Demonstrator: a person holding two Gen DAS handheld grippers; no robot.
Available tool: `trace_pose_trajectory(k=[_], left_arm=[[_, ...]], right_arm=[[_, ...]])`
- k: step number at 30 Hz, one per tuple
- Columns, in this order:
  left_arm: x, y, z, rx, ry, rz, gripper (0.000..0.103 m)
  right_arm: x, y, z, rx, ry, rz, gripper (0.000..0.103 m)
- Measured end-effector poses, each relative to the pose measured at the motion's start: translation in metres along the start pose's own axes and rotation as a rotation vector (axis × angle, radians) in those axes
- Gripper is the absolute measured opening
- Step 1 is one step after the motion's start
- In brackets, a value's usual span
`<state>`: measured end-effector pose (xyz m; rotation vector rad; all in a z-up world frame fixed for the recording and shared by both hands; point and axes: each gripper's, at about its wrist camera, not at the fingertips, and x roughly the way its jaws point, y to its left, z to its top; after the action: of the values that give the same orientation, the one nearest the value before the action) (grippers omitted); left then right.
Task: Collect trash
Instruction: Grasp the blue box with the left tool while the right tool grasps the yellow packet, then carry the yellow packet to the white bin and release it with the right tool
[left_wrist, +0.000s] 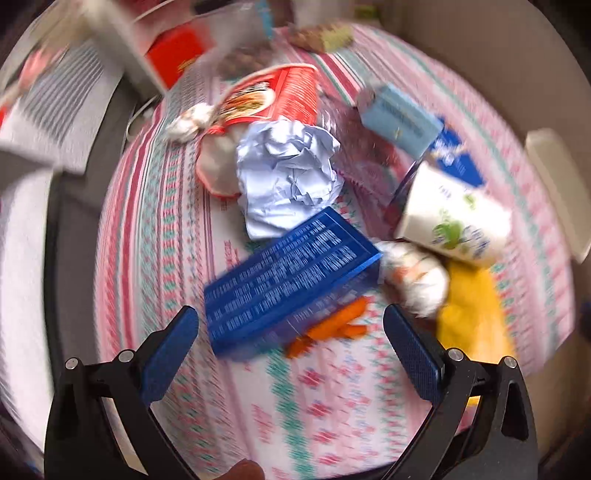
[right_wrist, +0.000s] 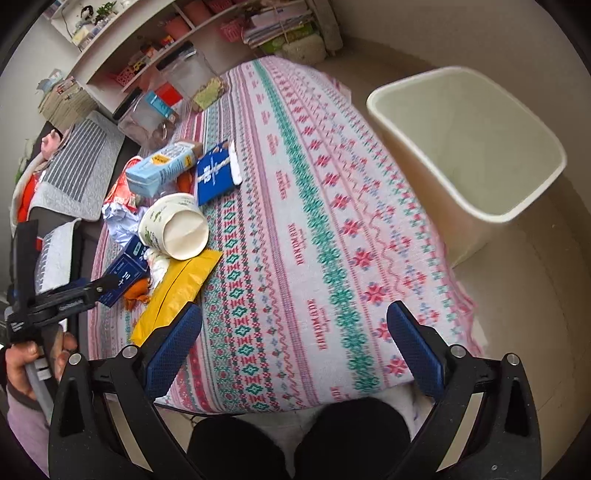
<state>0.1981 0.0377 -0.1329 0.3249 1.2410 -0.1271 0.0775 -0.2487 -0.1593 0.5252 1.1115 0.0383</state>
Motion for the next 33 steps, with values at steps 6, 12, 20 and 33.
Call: trace_pose_trajectory(k=[6, 12, 20, 33], left_arm=[[0.038, -0.008, 0.027, 0.156, 0.124, -0.043, 0.097], [0.050, -0.003, 0.026, 0.160, 0.151, -0.159, 0.070], [-0.011, 0.052, -0.027, -0.102, -0.078, -0.358, 0.061], [-0.044, 0.060, -0.083, -0.347, -0.289, -0.441, 0.061]], right_arm=[[0.026, 0.008, 0.002, 0.031, 0.104, 0.089, 0.096], [0.042, 0.028, 0.013, 0.006, 0.154, 0.138, 0.096], [0.074, 0.061, 0.010, -0.005, 0.207, 0.204, 0.097], [0.080, 0.102, -0.012, -0.103, 0.226, 0.242, 0.012]])
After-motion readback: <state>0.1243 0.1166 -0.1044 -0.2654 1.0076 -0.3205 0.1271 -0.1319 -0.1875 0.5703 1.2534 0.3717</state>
